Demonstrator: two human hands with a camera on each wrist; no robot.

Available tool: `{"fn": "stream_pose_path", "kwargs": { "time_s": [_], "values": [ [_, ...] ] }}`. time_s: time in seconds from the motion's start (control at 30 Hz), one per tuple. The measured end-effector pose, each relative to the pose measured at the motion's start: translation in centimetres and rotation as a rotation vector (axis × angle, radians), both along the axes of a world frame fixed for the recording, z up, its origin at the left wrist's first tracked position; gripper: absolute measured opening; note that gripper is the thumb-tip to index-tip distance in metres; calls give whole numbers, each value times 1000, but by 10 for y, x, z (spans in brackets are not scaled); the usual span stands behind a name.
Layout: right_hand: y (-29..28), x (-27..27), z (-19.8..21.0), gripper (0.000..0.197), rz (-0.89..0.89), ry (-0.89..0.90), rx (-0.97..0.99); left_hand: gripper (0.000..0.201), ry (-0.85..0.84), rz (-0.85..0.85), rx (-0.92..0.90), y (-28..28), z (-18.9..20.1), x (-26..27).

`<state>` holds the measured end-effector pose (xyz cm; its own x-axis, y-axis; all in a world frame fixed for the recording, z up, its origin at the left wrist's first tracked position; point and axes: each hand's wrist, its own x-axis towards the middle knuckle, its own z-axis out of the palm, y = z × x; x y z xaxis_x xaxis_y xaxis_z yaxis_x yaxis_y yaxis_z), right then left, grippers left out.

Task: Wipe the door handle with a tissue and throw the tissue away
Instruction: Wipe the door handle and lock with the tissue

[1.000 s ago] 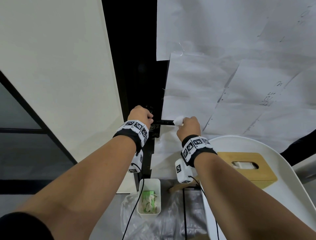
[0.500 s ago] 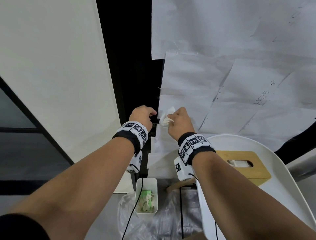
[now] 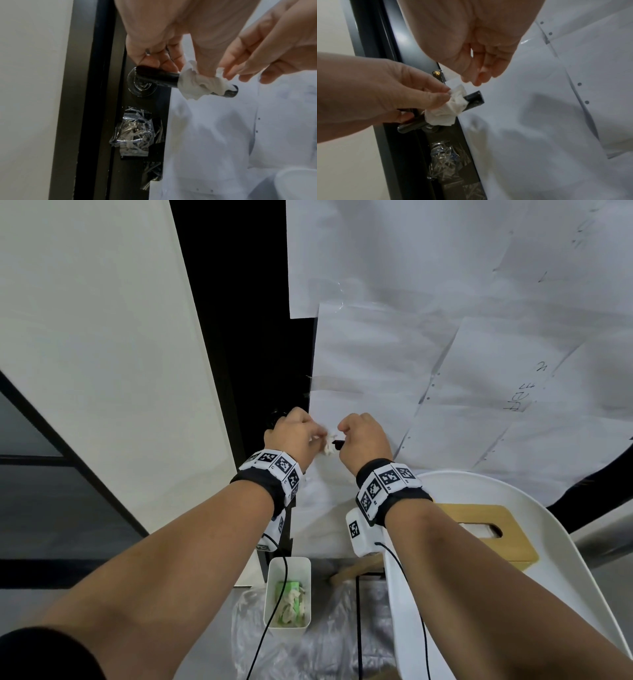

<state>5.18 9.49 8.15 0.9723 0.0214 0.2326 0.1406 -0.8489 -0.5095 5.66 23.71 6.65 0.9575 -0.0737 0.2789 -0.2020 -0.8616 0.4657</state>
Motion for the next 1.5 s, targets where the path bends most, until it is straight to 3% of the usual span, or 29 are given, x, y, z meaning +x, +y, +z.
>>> {"fn": "stream_pose_path", "kwargs": {
  "time_s": [0.17, 0.47, 0.63, 0.73, 1.03, 1.2, 1.33, 1.43, 1.5],
  "values": [
    [-3, 6, -11, 31, 53, 69, -220, 27, 31, -13, 172, -4, -3, -2],
    [1, 6, -8, 38, 107, 65, -249, 19, -108, -6, 319, 10, -14, -9],
    [10, 6, -7, 25, 144, 95, -289, 20, -121, 26, 308, 31, -16, -10],
    [15, 5, -7, 21, 151, 125, -289, 17, -54, 130, 145, 39, -18, -7],
    [19, 6, -8, 15, 135, 126, -278, 27, 78, 323, 27, 43, 8, 1],
    [19, 9, -10, 13, 143, 124, -288, 29, 269, 352, -83, 47, 10, 9],
    [21, 11, -11, 11, 135, 117, -299, 44, 306, 366, -362, 46, -6, 7],
    [21, 12, -11, 11, 128, 129, -300, 39, 372, 373, -635, 40, -11, 4],
    [21, 11, -10, 12, 127, 135, -306, 38, 391, 382, -724, 37, -10, 4]
  ]
}}
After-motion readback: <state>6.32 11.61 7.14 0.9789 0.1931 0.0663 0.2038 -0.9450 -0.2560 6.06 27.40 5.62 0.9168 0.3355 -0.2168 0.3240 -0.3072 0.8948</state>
